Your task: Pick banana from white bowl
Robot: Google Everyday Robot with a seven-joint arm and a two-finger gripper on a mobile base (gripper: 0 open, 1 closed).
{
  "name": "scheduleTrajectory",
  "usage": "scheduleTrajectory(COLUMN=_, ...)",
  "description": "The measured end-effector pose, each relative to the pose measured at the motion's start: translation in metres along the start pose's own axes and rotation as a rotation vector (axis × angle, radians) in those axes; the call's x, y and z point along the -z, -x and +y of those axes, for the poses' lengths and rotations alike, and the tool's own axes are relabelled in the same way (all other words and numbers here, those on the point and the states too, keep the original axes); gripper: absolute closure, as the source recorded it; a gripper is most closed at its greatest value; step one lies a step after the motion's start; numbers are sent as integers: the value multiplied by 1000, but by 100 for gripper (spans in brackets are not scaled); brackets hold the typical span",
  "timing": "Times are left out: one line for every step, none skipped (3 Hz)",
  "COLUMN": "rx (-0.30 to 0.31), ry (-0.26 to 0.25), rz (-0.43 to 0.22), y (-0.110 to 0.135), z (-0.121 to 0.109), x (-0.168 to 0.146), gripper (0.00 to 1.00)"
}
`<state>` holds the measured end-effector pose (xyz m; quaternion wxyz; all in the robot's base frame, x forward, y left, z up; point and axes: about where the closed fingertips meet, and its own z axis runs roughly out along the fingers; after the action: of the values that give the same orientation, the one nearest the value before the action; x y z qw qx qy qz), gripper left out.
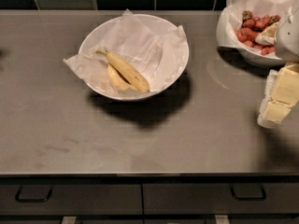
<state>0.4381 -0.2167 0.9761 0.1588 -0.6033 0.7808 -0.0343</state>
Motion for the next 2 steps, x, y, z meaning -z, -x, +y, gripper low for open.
scheduleTrajectory(rx=0, ry=0, rz=0, y=0, z=0, x=0, gripper=0)
scheduleTrajectory(rx=-40, ry=-15, rz=-97, y=8, z=-7, x=5, gripper=0)
